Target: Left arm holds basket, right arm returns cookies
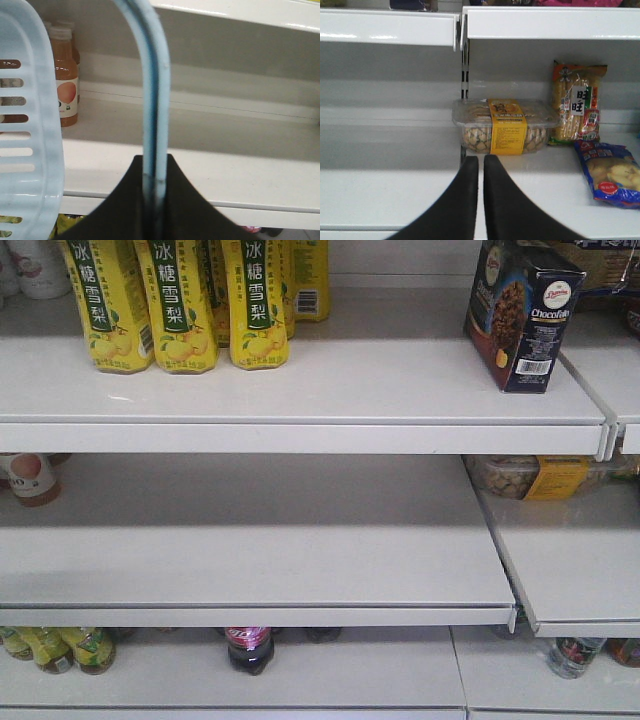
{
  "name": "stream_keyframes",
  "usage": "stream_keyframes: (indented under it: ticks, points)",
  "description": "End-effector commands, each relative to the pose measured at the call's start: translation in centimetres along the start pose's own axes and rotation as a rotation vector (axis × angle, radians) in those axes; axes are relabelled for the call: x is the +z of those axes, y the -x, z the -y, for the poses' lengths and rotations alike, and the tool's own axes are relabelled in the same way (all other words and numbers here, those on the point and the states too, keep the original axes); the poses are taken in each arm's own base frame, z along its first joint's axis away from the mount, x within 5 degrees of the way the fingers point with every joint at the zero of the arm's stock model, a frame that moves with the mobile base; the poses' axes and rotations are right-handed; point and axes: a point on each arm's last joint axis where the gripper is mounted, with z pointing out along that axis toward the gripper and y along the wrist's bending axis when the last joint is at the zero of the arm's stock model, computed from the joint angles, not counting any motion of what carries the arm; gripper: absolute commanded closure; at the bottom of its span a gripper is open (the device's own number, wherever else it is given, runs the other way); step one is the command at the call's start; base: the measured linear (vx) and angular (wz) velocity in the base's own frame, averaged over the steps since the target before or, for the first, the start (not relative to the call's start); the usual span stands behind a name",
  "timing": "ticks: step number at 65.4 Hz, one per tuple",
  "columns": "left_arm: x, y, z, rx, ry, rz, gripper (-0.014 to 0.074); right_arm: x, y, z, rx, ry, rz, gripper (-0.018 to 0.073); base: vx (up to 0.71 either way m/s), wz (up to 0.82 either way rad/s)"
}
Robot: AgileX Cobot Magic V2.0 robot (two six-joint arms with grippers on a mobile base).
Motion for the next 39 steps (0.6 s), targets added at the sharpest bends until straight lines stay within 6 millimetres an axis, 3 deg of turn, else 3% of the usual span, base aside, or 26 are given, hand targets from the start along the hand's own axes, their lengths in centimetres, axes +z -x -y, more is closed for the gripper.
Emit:
stream_keyframes:
  ticks: [1,12,39]
  points:
    - [-0.47,1.98,0.37,0.031,-0.024,0.15,0.0599,-0.19,0.79,0.05,-0.015,-0.01,0.14,0.0566,0.0,0.0]
    - [-0.47,1.98,0.37,0.031,-0.024,0.15,0.0599,-0.25,-0.11,0.0,-0.01,-0.005,0.121,0.0566,0.0,0.0]
    - [-0.47,1.98,0.37,0.031,-0.024,0.15,0.0599,-0.26,-0.03,0.01,0.017,-0.003,0.13,0.0566,0.0,0.0]
